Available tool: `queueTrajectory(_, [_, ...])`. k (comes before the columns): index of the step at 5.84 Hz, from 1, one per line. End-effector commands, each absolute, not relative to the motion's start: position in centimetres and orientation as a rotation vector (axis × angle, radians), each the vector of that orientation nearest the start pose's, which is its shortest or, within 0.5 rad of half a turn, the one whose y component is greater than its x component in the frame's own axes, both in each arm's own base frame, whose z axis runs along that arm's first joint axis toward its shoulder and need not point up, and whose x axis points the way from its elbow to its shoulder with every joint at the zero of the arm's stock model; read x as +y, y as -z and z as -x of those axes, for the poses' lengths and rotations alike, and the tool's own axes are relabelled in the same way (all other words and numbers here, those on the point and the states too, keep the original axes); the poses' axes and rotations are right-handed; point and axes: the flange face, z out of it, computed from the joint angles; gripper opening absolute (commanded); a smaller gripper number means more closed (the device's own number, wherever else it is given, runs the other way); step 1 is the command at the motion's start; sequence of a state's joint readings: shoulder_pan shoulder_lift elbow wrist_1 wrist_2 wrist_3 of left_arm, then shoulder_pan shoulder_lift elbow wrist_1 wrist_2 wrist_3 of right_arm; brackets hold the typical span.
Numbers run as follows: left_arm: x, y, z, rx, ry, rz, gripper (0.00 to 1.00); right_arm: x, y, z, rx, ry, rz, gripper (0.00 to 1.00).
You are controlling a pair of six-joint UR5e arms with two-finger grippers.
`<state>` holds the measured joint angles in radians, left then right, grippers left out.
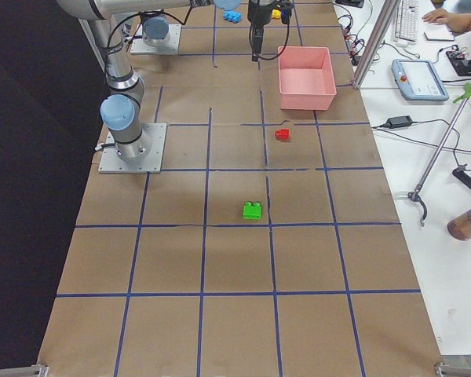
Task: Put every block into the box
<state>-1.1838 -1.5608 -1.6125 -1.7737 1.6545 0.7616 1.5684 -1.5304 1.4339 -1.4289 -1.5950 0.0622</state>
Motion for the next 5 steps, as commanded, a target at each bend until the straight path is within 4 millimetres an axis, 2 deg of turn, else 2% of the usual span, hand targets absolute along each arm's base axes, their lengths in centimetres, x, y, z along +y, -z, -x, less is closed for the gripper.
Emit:
queueTrajectory(1, [-46.1, -37.8, -10.5, 3.040, -0.419, -0.557, 0.99, -51.4, -51.9, -9.0, 3.162, -0.071, -0.017, 1.00])
queueTrajectory(3, [-45.1, -31.5, -11.6, 3.006, -0.350, -0.521, 0.99, -52.7, -51.3, 3.4, 3.144, -0.079, 0.097, 1.00])
queueTrajectory(4, [-44.5, -28.4, -11.7, 2.996, -0.317, -0.543, 0.99, -52.7, -49.9, 10.7, 3.127, -0.113, 0.026, 1.00])
queueTrajectory(5, [-44.2, -26.3, -12.8, 3.009, -0.308, -0.512, 0.99, -52.7, -47.4, 19.2, 3.122, -0.113, -0.027, 1.00])
